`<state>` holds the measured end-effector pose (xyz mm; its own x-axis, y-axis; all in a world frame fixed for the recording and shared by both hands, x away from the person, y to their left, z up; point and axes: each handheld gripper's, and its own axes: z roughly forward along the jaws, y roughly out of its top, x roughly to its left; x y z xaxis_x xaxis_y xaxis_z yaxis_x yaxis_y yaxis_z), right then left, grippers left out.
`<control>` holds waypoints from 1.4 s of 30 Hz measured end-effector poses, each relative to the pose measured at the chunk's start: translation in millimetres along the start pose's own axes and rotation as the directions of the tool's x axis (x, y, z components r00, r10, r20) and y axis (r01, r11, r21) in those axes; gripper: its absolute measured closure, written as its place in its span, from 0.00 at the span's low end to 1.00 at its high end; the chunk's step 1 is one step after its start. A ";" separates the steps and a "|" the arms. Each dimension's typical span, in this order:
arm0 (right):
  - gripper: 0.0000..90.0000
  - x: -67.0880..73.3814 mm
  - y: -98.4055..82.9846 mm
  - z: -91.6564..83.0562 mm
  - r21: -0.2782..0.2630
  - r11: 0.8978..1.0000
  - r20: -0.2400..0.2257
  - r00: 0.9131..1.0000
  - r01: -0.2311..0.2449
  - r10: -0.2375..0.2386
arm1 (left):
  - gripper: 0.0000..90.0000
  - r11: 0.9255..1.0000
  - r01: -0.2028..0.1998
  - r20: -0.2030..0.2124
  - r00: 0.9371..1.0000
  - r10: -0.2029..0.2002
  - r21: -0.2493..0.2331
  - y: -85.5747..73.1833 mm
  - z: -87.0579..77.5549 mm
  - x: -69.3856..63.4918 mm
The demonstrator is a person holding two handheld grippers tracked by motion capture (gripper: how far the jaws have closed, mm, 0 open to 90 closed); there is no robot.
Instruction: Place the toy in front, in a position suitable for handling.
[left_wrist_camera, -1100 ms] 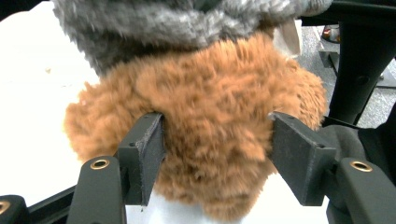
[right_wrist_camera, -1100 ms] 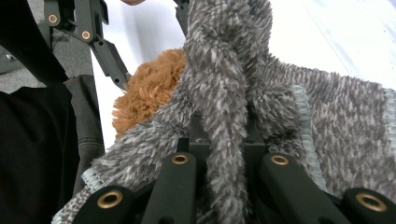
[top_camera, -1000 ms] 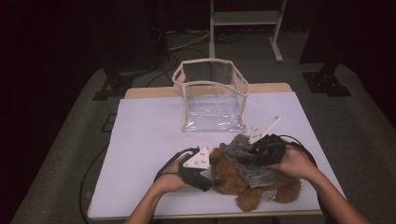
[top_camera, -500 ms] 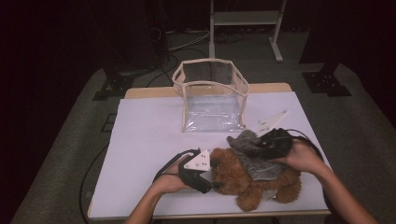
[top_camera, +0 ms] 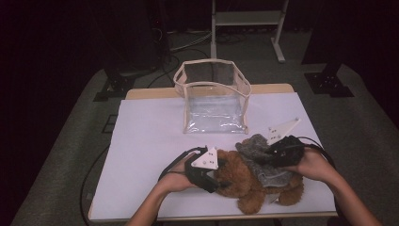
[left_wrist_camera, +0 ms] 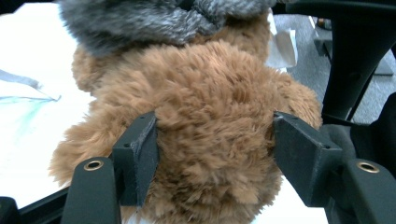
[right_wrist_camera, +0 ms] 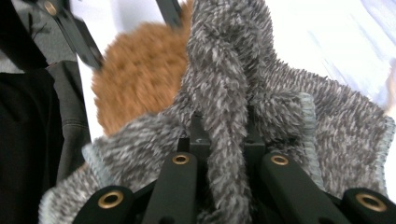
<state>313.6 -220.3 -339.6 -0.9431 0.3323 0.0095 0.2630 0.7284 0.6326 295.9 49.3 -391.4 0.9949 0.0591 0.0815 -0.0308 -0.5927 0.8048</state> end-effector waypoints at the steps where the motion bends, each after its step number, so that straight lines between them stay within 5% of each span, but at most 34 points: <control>1: 0.89 2.0 5.3 3.7 0.001 1.000 -0.011 1.000 0.013 -0.013 | 0.37 1.000 0.000 0.001 1.000 0.000 0.004 0.2 1.1 -1.0; 5: 0.89 8.4 21.2 20.6 0.028 0.997 -0.021 0.998 0.065 -0.065 | 0.37 0.999 -0.013 -0.004 1.000 0.014 0.032 -0.8 1.0 -2.2; 8: 0.89 3.7 16.8 12.8 0.031 0.998 -0.021 0.998 0.056 -0.055 | 0.38 0.999 -0.011 0.003 1.000 0.011 0.030 -0.9 0.2 -2.2; 18: 0.89 -16.6 -32.6 -49.2 -0.020 0.998 0.054 0.997 -0.056 0.057 | 0.38 1.000 0.004 0.003 1.000 -0.005 0.014 1.9 -4.1 2.9; 23: 0.89 -16.1 -48.1 -38.5 -0.067 0.993 0.010 0.996 -0.092 0.093 | 0.29 0.999 0.052 -0.001 0.999 -0.052 -0.008 2.8 -7.5 11.1; 24: 0.89 -14.0 -49.1 -33.5 -0.072 0.993 0.001 0.996 -0.092 0.092 | 0.27 0.995 0.100 -0.005 0.995 -0.100 -0.027 2.4 -6.6 16.1; 26: 0.90 -7.4 -49.1 -24.8 -0.075 0.994 -0.012 0.996 -0.083 0.083 | 0.23 0.991 0.126 -0.003 0.992 -0.126 -0.038 2.7 -5.9 19.5; 35: 0.90 6.1 -59.4 -16.2 -0.113 0.991 -0.027 0.997 -0.075 0.072 | 0.08 0.981 0.195 0.009 0.981 -0.194 -0.010 1.6 5.4 29.2; 40: 0.90 10.2 -63.8 -17.2 -0.129 0.989 -0.028 0.997 -0.070 0.067 | 0.04 0.970 0.242 0.090 0.966 -0.244 0.031 -0.4 20.6 33.8; 42: 0.90 10.1 -64.4 -17.4 -0.135 0.988 -0.030 0.997 -0.071 0.067 | 0.08 0.965 0.257 0.146 0.954 -0.263 0.059 -0.2 27.1 33.4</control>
<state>283.5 -274.2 -366.8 -0.9290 0.3622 0.0753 0.2992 0.6157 0.7290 331.7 29.7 -404.8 0.9709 0.0948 -0.2197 0.2315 -0.6040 0.7626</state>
